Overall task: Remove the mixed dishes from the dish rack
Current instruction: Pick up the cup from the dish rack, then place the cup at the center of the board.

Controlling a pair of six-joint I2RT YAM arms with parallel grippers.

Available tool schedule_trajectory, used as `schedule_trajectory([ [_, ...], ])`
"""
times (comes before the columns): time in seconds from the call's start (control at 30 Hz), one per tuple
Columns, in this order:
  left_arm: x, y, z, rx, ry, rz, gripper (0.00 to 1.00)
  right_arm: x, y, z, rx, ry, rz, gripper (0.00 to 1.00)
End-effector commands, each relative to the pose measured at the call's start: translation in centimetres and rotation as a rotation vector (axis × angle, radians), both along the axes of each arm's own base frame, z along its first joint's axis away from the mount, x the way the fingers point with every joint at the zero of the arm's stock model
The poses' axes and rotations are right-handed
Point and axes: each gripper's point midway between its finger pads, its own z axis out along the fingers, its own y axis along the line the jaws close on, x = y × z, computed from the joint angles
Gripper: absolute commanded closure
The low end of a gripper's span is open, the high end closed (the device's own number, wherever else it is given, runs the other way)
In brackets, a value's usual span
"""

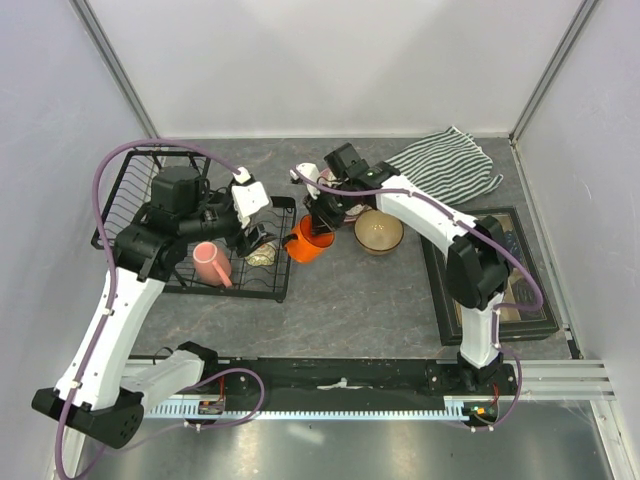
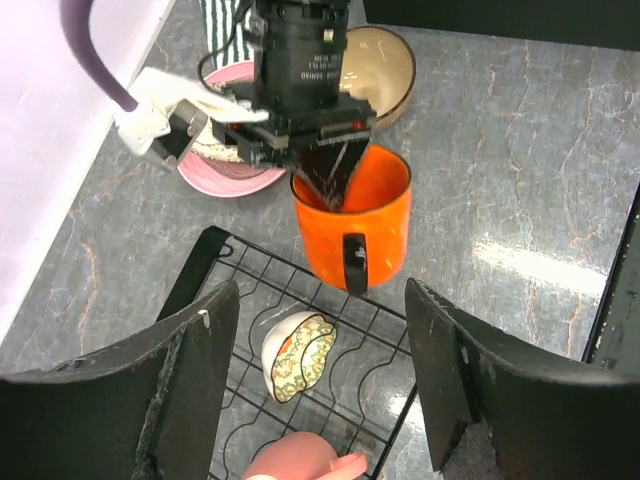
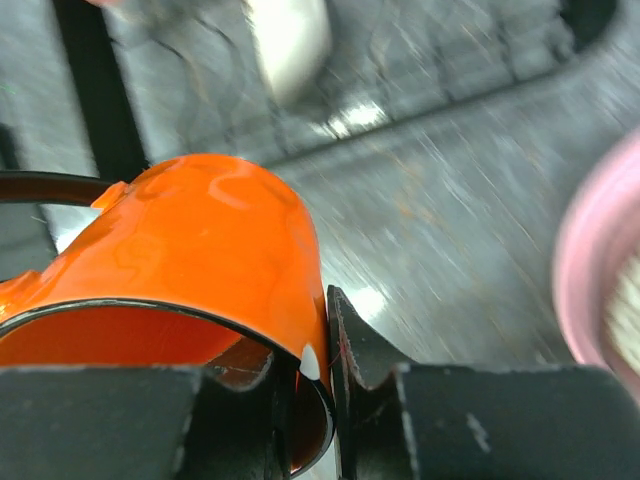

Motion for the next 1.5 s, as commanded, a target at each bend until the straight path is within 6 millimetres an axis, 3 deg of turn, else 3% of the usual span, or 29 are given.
schedule_trajectory([
  [0.0,0.7,0.2,0.5,-0.004,-0.044,0.014,0.26,1.0,-3.5,4.3,-0.098,-0.163,-0.04,1.0],
  [0.23,2.2,0.5,-2.1,0.05,-0.006,0.045,0.25,1.3,-8.0,4.9,-0.259,-0.226,-0.093,1.0],
  [0.5,3.3,0.8,-3.9,0.086,0.026,0.073,0.25,1.5,-11.6,4.1,-0.416,-0.273,-0.136,1.0],
  [0.73,4.2,1.2,-5.4,0.124,0.05,0.104,0.25,-0.8,-15.4,2.6,-0.526,-0.262,-0.13,1.0],
  [1.0,5.4,1.2,-6.9,0.136,0.069,0.126,0.25,-3.4,-18.5,-0.2,-0.584,-0.268,-0.152,1.0],
  [1.13,5.8,1.1,-7.4,0.137,0.078,0.135,0.25,-4.3,-19.2,-1.0,-0.573,-0.272,-0.176,1.0],
  [1.47,6.7,1.5,-8.3,0.154,0.095,0.158,0.25,-6.2,-18.6,-4.8,-0.506,-0.223,-0.154,1.0],
])
